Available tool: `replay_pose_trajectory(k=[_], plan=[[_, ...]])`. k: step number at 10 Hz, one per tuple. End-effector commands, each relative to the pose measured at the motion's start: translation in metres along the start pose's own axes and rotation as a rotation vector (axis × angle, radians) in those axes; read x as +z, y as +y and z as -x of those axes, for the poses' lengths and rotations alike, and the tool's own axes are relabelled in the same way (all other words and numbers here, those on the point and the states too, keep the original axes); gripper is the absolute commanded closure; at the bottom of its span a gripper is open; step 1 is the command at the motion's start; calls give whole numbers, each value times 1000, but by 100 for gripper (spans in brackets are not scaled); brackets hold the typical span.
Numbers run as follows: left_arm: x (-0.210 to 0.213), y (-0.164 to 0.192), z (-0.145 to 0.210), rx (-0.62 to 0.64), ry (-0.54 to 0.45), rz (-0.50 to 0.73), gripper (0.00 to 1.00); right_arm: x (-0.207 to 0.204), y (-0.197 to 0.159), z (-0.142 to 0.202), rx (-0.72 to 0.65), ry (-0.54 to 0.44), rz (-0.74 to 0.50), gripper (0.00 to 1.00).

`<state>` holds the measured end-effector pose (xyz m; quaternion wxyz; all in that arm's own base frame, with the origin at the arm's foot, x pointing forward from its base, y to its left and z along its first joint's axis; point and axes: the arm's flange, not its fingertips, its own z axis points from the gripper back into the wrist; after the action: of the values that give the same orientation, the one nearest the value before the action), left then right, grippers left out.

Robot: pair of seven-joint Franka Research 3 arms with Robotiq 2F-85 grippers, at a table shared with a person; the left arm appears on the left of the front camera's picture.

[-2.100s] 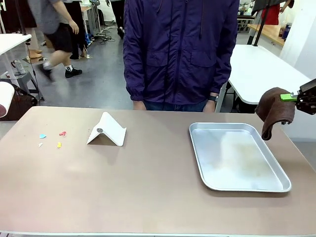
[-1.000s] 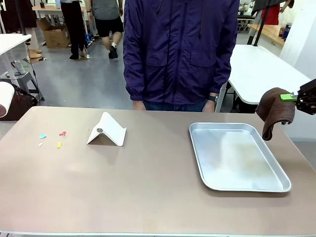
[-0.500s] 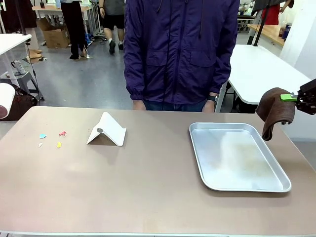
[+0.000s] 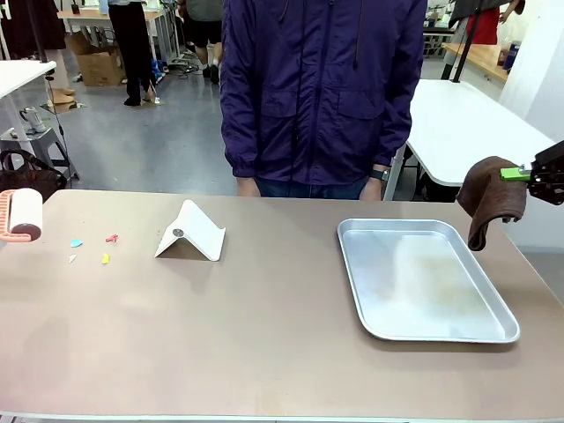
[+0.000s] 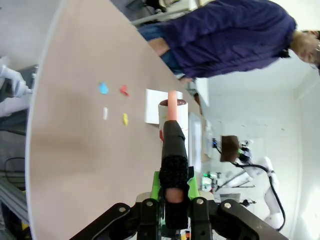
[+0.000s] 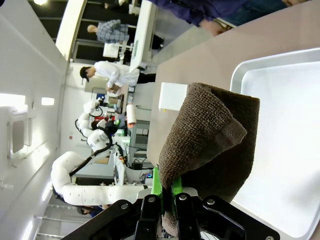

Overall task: Clean the surface of the table.
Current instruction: Clean the area not pointed to by the person.

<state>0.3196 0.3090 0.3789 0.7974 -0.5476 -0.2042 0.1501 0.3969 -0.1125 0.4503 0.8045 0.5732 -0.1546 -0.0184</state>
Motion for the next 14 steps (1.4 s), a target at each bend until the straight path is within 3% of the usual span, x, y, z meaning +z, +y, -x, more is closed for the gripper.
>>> replay_pose_trajectory(k=[1, 3, 9, 10, 14], plan=[[-15, 3, -16, 58, -25, -63, 78, 0, 3, 4, 1, -7, 5, 92], [-29, 20, -31, 96, -16, -141, 78, 0, 3, 4, 1, -7, 5, 92], [-39, 42, -43, 128, -22, -193, 78, 0, 3, 4, 1, -7, 5, 92], [-41, 45, -42, 116, -5, -203, 97, 0, 3, 4, 1, -7, 5, 92], [-56, 56, -41, 106, 18, -254, 97, 0, 3, 4, 1, -7, 5, 92]])
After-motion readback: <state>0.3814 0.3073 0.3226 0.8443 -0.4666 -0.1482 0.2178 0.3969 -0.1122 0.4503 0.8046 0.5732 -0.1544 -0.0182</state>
